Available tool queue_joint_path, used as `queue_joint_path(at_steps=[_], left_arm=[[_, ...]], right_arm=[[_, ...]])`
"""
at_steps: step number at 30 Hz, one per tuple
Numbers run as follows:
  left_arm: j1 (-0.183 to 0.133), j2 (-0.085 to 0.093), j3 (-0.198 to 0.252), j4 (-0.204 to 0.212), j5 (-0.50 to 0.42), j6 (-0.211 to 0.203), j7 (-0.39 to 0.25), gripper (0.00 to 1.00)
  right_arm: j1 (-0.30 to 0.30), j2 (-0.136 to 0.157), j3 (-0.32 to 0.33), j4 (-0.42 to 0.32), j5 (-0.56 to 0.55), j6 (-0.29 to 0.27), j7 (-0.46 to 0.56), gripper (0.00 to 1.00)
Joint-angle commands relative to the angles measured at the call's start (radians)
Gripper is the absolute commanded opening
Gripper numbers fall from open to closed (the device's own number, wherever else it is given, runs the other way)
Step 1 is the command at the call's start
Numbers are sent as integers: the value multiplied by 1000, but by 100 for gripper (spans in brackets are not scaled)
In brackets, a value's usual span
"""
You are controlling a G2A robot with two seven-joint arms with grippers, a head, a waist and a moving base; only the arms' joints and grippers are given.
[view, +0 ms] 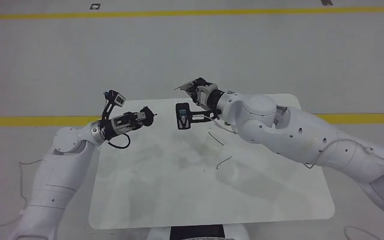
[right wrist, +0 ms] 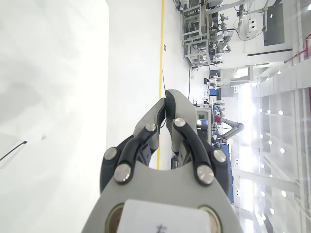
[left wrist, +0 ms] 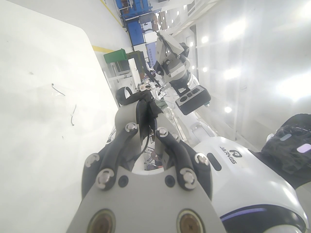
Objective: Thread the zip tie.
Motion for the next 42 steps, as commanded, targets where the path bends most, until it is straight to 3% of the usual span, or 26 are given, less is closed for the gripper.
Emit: queue_joint_path(at_steps=[1, 13, 28, 42], left_arm=[[0, 0, 0, 0, 0, 0, 0, 0], [0, 0, 0, 0, 0, 0, 0, 0], [0, 0, 0, 0, 0, 0, 0, 0], [0, 0, 0, 0, 0, 0, 0, 0]], right_arm=[[0, 0, 0, 0, 0, 0, 1, 0], [-3, 1, 5, 3, 0, -10, 1, 0], [3, 18, 0, 39, 0, -2, -101, 0], [-12, 26, 0, 25, 0, -77, -35, 0]])
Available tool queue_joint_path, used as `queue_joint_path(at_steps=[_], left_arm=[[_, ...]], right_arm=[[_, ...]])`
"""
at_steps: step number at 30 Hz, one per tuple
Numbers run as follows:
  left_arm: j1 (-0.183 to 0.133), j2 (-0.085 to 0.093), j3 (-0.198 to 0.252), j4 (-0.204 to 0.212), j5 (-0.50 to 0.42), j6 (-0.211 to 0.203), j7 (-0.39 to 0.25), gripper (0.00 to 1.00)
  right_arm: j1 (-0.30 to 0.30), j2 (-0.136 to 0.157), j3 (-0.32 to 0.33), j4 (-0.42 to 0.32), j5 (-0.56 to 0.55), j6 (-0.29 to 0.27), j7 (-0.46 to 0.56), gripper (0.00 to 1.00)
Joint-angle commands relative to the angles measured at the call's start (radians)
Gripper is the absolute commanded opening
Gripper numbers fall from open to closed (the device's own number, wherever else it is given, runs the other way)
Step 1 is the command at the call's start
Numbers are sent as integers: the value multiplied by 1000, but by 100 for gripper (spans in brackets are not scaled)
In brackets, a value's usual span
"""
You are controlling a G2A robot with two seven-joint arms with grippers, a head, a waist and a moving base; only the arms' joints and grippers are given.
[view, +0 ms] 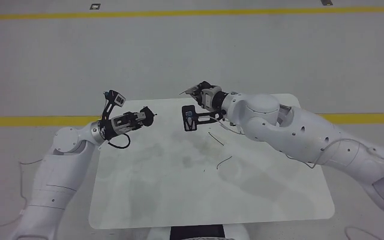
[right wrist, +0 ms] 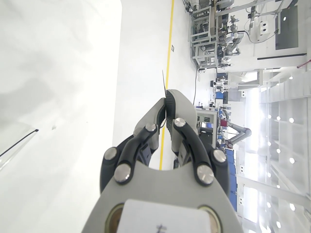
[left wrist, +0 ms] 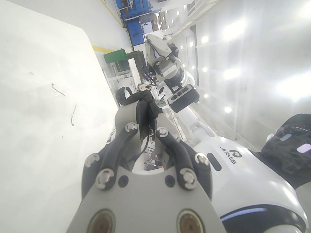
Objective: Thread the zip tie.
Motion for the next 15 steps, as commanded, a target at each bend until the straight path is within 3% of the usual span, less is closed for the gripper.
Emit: queue_joint_path(at_steps=[1, 8, 15], left_arm=[[0, 0, 0, 0, 0, 0, 0, 0], [0, 0, 0, 0, 0, 0, 0, 0], [0, 0, 0, 0, 0, 0, 0, 0]], right_arm=[[-2, 1, 0, -2, 0, -3, 9, 0], [-1, 2, 0, -31, 0, -64, 80, 0], [-12, 4, 0, -64, 0, -64, 120, 0]])
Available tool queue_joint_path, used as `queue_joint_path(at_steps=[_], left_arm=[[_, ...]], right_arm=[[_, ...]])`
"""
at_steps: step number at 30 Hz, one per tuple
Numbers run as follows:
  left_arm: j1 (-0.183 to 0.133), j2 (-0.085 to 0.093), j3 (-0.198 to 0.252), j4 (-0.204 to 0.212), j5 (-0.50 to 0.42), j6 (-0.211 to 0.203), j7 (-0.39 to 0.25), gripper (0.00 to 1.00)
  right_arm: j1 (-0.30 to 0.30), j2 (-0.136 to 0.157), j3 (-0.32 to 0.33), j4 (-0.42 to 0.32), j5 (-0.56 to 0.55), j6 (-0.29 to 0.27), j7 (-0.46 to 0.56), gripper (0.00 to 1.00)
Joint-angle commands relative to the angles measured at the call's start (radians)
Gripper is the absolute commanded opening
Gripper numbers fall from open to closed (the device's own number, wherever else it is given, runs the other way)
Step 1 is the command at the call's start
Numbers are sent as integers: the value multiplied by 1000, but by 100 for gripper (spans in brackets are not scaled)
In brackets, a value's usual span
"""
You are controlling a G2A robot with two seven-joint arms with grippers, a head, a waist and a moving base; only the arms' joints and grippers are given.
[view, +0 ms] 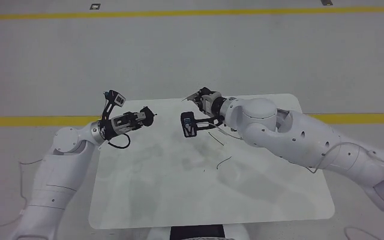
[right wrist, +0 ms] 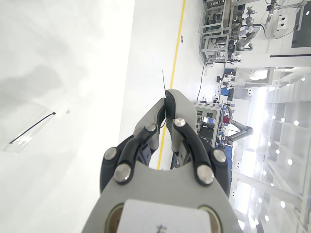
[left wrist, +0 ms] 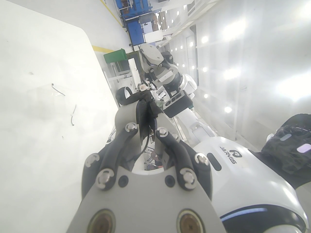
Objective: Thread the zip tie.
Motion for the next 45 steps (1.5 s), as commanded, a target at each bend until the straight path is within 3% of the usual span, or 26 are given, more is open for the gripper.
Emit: queue_joint_path(at_steps=[1, 11, 17, 25, 35, 42, 45], left_arm=[[0, 0, 0, 0, 0, 0, 0, 0], [0, 0, 0, 0, 0, 0, 0, 0], [3, -1, 13, -38, -24, 43, 19, 0], [-44, -2, 41, -33, -35, 143, 18, 0], [-106, -6, 90, -34, -1, 228, 42, 0], [-143, -10, 113, -38, 0, 252, 61, 0], [-143, -10, 113, -38, 0, 252, 61, 0]], right_arm=[[-1, 0, 0, -8, 0, 0, 6, 0], [-3, 1, 0, -13, 0, 0, 1, 0], [-9, 1, 5, -13, 0, 0, 1, 0], [35, 6, 0, -79, 0, 0, 85, 0], [50, 21, 0, -142, 0, 0, 168, 0], [34, 27, 0, -156, 0, 0, 196, 0], [34, 27, 0, -156, 0, 0, 196, 0]])
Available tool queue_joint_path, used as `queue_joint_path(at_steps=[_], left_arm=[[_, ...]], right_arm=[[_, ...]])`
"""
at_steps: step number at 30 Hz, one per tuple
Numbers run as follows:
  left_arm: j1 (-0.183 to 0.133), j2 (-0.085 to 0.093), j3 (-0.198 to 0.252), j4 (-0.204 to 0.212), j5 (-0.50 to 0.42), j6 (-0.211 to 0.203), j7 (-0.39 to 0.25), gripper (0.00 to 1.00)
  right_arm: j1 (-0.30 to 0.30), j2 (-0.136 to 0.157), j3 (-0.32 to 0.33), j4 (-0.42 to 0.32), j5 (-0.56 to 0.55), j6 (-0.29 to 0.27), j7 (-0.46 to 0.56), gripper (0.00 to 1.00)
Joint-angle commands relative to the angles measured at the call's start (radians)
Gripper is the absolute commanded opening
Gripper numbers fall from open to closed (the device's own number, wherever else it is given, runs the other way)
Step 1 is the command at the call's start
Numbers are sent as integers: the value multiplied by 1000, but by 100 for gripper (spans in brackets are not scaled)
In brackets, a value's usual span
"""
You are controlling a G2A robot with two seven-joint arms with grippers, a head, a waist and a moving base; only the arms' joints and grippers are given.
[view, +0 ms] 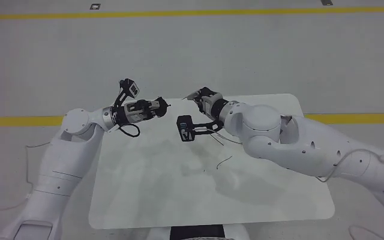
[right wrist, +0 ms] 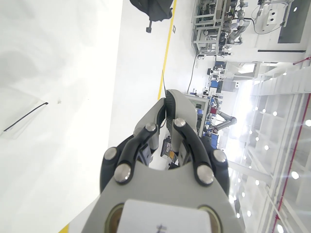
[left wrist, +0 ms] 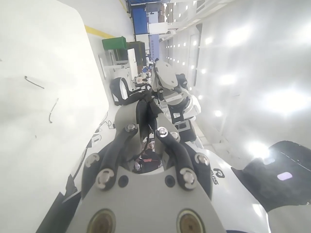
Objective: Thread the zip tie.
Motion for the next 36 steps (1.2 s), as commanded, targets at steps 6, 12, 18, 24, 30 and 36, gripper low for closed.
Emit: queue_joint_path(at_steps=[6, 12, 18, 24, 30, 36], left_arm=[[6, -1, 4, -9, 4, 5, 31, 0], [2, -2, 16, -19, -20, 48, 39, 0], [-8, -3, 32, -19, -27, 68, 31, 0], [-21, -5, 47, -13, -35, 76, 34, 0], [-43, -7, 56, -17, -45, 89, 35, 0], [-64, -10, 70, -11, -46, 99, 35, 0]], right_arm=[[0, 0, 0, 0, 0, 0, 0, 0], [0, 1, 0, -9, 0, 0, 23, 0], [1, -2, 0, -30, 0, 0, 56, 0], [-4, -6, 0, -30, 0, 0, 68, 0], [-5, -6, 0, -28, 0, 0, 78, 0], [-8, -8, 0, -30, 0, 0, 89, 0]])
